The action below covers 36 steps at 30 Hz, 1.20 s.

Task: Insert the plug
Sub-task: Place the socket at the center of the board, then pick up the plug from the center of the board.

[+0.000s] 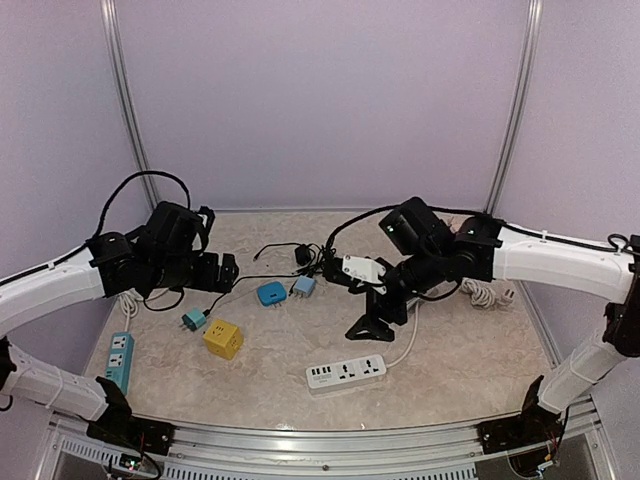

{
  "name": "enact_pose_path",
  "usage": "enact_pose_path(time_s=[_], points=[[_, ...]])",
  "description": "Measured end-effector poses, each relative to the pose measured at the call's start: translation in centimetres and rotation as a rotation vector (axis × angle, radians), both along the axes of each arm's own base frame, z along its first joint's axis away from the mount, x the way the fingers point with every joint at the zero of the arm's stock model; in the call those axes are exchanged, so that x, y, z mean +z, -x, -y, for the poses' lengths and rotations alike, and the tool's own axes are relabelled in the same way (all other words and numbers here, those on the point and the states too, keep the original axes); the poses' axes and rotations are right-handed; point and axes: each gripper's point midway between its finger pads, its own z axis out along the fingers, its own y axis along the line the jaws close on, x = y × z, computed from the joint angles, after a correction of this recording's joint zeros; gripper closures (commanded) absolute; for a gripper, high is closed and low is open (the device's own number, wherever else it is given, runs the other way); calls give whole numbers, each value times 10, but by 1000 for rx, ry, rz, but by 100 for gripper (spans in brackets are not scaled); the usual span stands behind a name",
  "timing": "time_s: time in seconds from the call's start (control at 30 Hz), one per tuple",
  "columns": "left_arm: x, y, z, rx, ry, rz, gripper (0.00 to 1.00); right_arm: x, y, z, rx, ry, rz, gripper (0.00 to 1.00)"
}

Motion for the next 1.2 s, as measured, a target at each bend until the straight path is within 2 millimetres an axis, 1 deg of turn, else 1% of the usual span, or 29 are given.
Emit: enact_pose_path(time_s=[0.07, 0.13, 0.2, 0.3, 0.33, 0.4, 0.47, 0.53, 0.63, 0.73, 0.8, 0.87, 0.93, 0.97, 1.03, 1.1, 1.13, 1.2], points=[[-27, 13, 15, -60, -51, -94, 1, 28, -4, 4, -63, -96, 56, 0], [-58, 28, 26, -114, -127, -197, 1, 46, -12, 13, -154, -176, 102, 0], [-90, 41, 34, -152, -226, -297, 2, 59, -21, 22, -251, -252, 135, 0], [-136, 58, 35, -184, -372, -428, 3, 67, -39, 50, -443, -366, 135, 3], [-141, 57, 32, -180, -417, -426, 3, 68, -45, 57, -490, -386, 123, 4], [-141, 56, 32, -176, -427, -431, 3, 68, -57, 66, -566, -411, 93, 5], [-140, 56, 32, -175, -428, -431, 3, 63, -66, 66, -611, -408, 61, 6], [-140, 56, 32, -175, -430, -430, 4, 51, -71, 61, -629, -382, 24, 6], [-140, 57, 31, -193, -444, -429, 6, 27, -74, 55, -643, -326, -30, 6], [-134, 64, 31, -293, -502, -420, 5, 16, -72, 51, -629, -299, -63, 6], [-127, 75, 34, -419, -567, -399, 4, 16, -70, 47, -609, -299, -77, 6], [-118, 88, 40, -565, -638, -359, 2, 22, -69, 41, -585, -312, -86, 6], [-108, 97, 46, -725, -711, -298, 1, 27, -70, 35, -568, -325, -95, 4], [-104, 98, 46, -791, -735, -273, 1, 31, -70, 32, -558, -335, -100, 3], [-99, 93, 40, -867, -763, -252, 2, 31, -70, 28, -546, -335, -111, 2], [-98, 81, 29, -899, -803, -250, 2, 32, -69, 26, -539, -334, -121, 2], [-100, 74, 22, -913, -842, -259, 2, 32, -68, 26, -537, -333, -125, 2], [-108, 68, 13, -954, -917, -280, 2, 32, -67, 26, -534, -335, -129, 1]])
